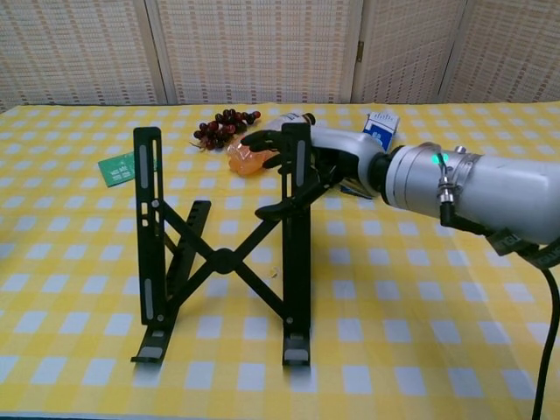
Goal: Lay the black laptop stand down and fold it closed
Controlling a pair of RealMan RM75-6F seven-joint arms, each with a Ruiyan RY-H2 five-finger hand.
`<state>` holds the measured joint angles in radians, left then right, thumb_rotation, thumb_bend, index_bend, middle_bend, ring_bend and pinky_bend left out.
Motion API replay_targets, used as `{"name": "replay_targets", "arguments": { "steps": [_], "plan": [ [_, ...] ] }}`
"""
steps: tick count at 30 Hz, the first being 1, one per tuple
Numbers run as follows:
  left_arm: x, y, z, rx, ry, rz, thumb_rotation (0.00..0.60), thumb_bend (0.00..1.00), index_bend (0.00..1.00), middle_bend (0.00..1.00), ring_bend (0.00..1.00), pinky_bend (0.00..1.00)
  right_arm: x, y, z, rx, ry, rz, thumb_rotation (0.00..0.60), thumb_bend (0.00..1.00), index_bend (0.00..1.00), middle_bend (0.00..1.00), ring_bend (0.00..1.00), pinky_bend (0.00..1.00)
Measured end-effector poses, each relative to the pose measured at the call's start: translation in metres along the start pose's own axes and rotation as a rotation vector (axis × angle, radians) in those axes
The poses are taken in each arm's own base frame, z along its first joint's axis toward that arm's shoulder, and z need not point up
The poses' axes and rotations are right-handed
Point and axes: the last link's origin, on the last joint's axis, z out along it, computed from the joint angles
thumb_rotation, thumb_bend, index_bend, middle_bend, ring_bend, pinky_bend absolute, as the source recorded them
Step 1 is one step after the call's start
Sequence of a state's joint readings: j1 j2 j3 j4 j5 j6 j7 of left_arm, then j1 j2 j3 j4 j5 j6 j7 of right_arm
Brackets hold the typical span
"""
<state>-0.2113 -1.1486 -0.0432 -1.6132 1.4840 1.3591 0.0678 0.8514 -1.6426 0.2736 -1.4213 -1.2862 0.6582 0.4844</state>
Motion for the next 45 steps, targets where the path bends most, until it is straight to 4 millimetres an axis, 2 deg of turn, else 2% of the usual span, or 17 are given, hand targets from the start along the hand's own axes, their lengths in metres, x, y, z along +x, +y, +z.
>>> {"name": "replay_targets", "arguments": {
  "steps": [7,13,23,35,45],
  "plan": [
    [-0.004,0.004,0.004,-0.023,-0.037,-0.037,0.600,0.22,0.03,0.01,0.01,0.00,-0.004,-0.004,-0.019,0.042,-0.041,0.012,0.600,0.28,0.00,0.03,0.08,0.00],
    [-0.012,0.016,0.010,-0.088,-0.116,-0.149,0.600,0.22,0.02,0.02,0.01,0.00,-0.012,-0.001,-0.048,0.091,-0.088,0.030,0.600,0.27,0.00,0.03,0.09,0.00],
    [-0.042,0.061,0.026,-0.224,-0.284,-0.321,0.600,0.22,0.03,0.03,0.04,0.00,-0.020,-0.002,-0.091,0.149,-0.161,0.117,0.600,0.27,0.00,0.03,0.09,0.00],
    [-0.068,0.103,0.046,-0.270,-0.301,-0.392,0.600,0.21,0.08,0.07,0.07,0.00,-0.023,-0.005,-0.109,0.160,-0.212,0.204,0.600,0.27,0.00,0.03,0.11,0.00],
    [-0.075,0.118,0.036,-0.310,-0.360,-0.414,0.600,0.21,0.09,0.07,0.08,0.00,-0.028,-0.008,-0.113,0.170,-0.238,0.207,0.600,0.27,0.00,0.03,0.11,0.00]
  ]
}}
